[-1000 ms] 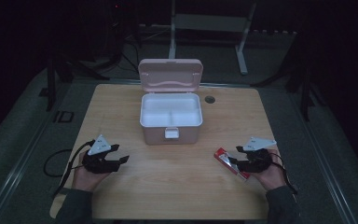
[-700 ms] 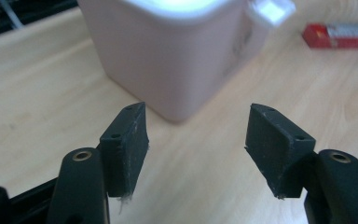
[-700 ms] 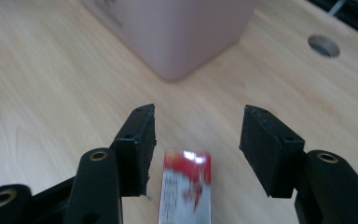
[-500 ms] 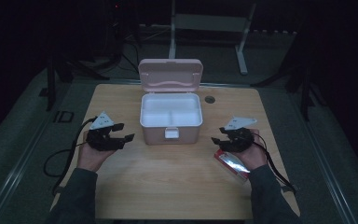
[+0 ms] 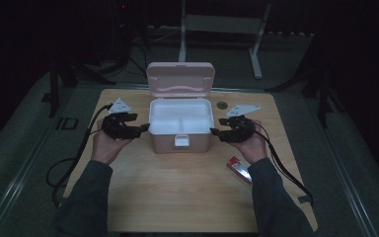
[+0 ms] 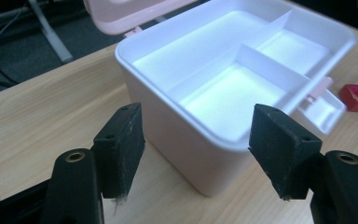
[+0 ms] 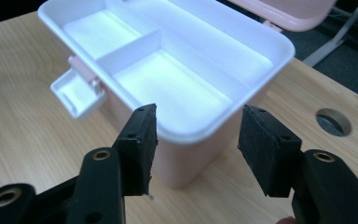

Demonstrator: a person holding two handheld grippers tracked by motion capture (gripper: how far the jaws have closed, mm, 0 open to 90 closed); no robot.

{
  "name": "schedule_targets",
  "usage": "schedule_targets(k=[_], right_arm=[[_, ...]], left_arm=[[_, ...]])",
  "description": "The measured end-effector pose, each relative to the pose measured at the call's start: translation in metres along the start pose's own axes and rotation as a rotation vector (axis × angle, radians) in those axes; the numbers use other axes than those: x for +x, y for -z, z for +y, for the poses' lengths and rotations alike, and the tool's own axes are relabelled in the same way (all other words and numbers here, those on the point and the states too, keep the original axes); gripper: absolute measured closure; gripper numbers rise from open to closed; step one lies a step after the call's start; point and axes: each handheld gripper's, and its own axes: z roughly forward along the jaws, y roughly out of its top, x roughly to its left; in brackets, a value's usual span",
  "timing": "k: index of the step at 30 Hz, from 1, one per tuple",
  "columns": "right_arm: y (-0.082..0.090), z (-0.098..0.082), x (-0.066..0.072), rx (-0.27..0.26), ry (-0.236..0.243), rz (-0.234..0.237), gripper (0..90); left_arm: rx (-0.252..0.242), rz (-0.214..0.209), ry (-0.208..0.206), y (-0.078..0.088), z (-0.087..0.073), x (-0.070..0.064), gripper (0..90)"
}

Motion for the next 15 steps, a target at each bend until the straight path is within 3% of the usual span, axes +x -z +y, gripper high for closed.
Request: schedule_targets(k=[3, 6, 12, 15], right_arm=[[-0.018, 0.004, -0.002, 0.015, -0.028, -0.011, 44.7], [-0.022, 0.005, -0.008, -0.001, -0.080, -0.037, 45.1], [-0.032, 0.005, -0.018, 0.032, -0.098, -0.015, 49.3], [-0.039, 0.003, -0.022, 0.050, -0.121, 0.011, 51.8]], left_arm=[[0.015, 0.021, -0.013, -0.014, 0.011, -0.004, 33.5], [0.021, 0.027, 0.024, -0.022, 0.015, 0.000, 33.4], [0.070, -0.008, 0.066, -0.039, 0.013, 0.006, 32.4], [0.116, -0.007, 0.055, -0.054, 0.008, 0.002, 32.4]])
